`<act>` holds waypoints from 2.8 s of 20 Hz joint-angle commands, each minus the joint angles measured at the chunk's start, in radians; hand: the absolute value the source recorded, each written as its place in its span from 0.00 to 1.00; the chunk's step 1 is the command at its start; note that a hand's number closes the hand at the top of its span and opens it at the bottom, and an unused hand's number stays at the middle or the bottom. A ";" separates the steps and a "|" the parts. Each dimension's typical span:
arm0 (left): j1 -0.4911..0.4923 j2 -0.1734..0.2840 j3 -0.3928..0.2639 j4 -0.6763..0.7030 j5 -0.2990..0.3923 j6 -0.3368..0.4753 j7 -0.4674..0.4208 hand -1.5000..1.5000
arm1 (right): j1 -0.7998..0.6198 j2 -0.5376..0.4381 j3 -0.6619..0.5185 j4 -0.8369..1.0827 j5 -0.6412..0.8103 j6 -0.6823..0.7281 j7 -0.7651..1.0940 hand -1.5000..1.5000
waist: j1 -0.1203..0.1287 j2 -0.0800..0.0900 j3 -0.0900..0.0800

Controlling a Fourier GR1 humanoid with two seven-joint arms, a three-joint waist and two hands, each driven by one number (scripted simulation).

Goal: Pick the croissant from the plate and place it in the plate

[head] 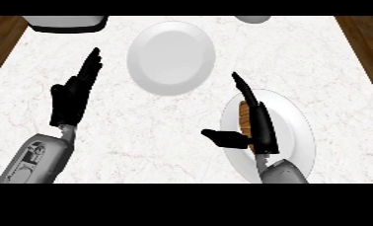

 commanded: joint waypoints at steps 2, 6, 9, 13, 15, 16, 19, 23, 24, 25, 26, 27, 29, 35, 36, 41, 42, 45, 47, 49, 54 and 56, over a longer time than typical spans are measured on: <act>0.000 -0.024 0.005 -0.018 -0.026 0.018 0.037 0.50 | 0.053 -0.082 0.013 -0.070 0.150 -0.061 0.015 0.00 | -0.013 -0.003 0.001; 0.039 0.008 0.022 -0.094 -0.018 -0.015 0.078 0.50 | 0.093 -0.165 -0.005 -0.315 0.237 -0.050 0.202 0.00 | -0.014 -0.007 0.001; -0.009 -0.022 0.035 -0.020 -0.036 0.005 0.044 0.50 | 0.111 -0.284 -0.012 -0.426 0.282 0.077 0.382 0.00 | -0.028 -0.007 -0.001; 0.045 -0.046 0.011 -0.038 -0.045 0.008 0.016 0.50 | 0.077 -0.401 -0.022 -0.441 0.230 0.300 0.562 0.00 | -0.016 -0.006 -0.002; 0.014 -0.004 0.035 -0.068 -0.022 -0.028 0.075 0.50 | 0.047 -0.430 -0.044 -0.476 0.162 0.400 0.658 0.00 | -0.008 -0.005 0.000; 0.000 -0.031 0.050 0.024 -0.026 -0.032 0.008 0.50 | 0.071 -0.436 -0.033 -0.506 0.156 0.419 0.676 0.00 | -0.021 -0.001 -0.001; -0.020 -0.021 0.074 0.043 -0.027 -0.066 0.006 0.50 | 0.023 -0.450 -0.087 -0.509 0.100 0.509 0.740 0.00 | -0.012 0.000 0.001; -0.005 -0.070 0.059 0.017 -0.082 -0.026 0.002 0.50 | -0.047 -0.407 -0.100 -0.454 0.076 0.594 0.833 0.00 | -0.005 0.000 0.001; 0.008 -0.042 0.086 0.018 -0.062 -0.072 0.002 0.50 | -0.069 -0.354 -0.072 -0.457 0.096 0.589 0.861 0.00 | -0.003 0.000 0.001; -0.076 -0.080 0.084 0.054 -0.080 -0.048 0.042 0.50 | -0.089 -0.380 -0.130 -0.450 0.038 0.644 0.850 0.00 | -0.008 0.000 0.001; 0.021 -0.035 0.124 0.047 -0.042 -0.117 -0.035 0.50 | -0.015 -0.360 -0.111 -0.440 0.084 0.608 0.796 0.00 | -0.006 0.000 0.001; 0.027 -0.062 0.086 -0.033 -0.090 -0.075 0.041 0.50 | -0.023 -0.351 -0.124 -0.383 0.093 0.632 0.746 0.00 | -0.004 -0.001 0.002; -0.005 -0.083 0.087 -0.031 -0.107 -0.059 0.054 0.50 | 0.017 -0.335 -0.102 -0.321 0.148 0.610 0.666 0.00 | -0.005 0.000 0.002; -0.043 -0.056 0.152 -0.024 -0.087 -0.125 0.108 0.50 | -0.040 -0.307 -0.091 -0.277 0.163 0.726 0.750 0.00 | -0.007 0.000 0.002; 0.001 -0.095 0.120 -0.052 -0.126 -0.090 0.062 0.50 | -0.029 -0.239 -0.034 -0.236 0.228 0.673 0.748 0.00 | -0.004 0.000 0.002; 0.032 -0.102 0.162 -0.103 -0.147 -0.132 0.117 0.50 | -0.035 -0.195 -0.103 -0.149 0.273 0.711 0.662 0.00 | -0.005 -0.001 0.002; -0.001 -0.117 0.145 -0.083 -0.158 -0.116 0.113 0.50 | -0.079 -0.189 -0.107 -0.012 0.274 0.693 0.580 0.00 | -0.003 0.000 0.002; 0.065 -0.113 0.162 -0.137 -0.151 -0.145 0.112 0.50 | -0.089 -0.146 -0.115 0.050 0.311 0.681 0.554 0.00 | 0.000 0.000 0.002; -0.020 -0.174 0.160 0.012 -0.204 -0.105 0.042 0.50 | -0.079 -0.182 -0.158 0.082 0.308 0.704 0.482 0.00 | -0.007 0.001 0.002; 0.006 -0.161 0.193 0.050 -0.188 -0.151 -0.001 0.50 | -0.124 -0.144 -0.178 0.111 0.324 0.711 0.511 0.00 | -0.006 0.001 0.002; 0.014 -0.196 0.185 -0.044 -0.236 -0.141 0.059 0.50 | -0.033 -0.114 -0.154 0.112 0.412 0.700 0.468 0.00 | -0.006 -0.001 0.002; -0.030 -0.153 0.234 -0.040 -0.189 -0.193 0.119 0.50 | -0.021 -0.137 -0.176 0.095 0.402 0.684 0.389 1.00 | -0.008 -0.001 0.002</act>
